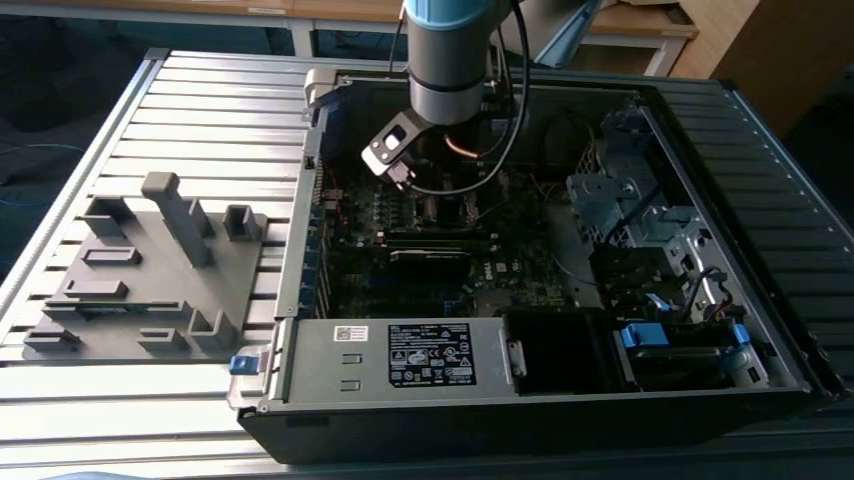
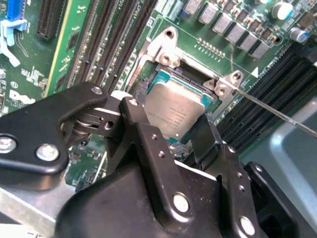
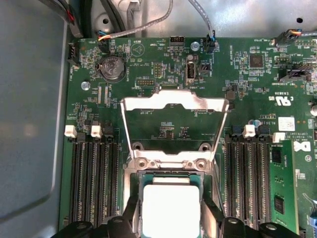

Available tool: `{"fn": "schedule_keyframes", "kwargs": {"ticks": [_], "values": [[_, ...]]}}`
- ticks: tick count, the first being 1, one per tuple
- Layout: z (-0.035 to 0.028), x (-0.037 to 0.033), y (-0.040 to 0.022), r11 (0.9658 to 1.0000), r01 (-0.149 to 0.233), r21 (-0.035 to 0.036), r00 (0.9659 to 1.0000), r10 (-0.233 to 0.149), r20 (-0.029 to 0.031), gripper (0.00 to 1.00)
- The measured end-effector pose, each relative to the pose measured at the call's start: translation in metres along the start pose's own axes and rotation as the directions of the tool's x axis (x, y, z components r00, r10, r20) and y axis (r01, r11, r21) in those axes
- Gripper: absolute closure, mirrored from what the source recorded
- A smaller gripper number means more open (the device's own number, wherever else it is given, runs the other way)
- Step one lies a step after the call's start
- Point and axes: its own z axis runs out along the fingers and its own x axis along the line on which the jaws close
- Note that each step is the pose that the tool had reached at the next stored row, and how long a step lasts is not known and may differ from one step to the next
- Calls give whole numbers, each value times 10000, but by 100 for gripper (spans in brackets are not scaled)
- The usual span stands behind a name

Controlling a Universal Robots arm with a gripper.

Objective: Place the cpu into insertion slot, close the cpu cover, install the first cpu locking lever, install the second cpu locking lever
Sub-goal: 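Place the cpu into insertion slot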

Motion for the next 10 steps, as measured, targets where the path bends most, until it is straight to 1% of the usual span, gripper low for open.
{"fn": "schedule_keyframes", "kwargs": {"ticks": [6, 10], "values": [[-101, 3, 8, 10000, 1, 5, 10000, -1, 10, 40], [-105, 4, 9, 10000, 1, 3, 10000, -1, 7, 40]]}}
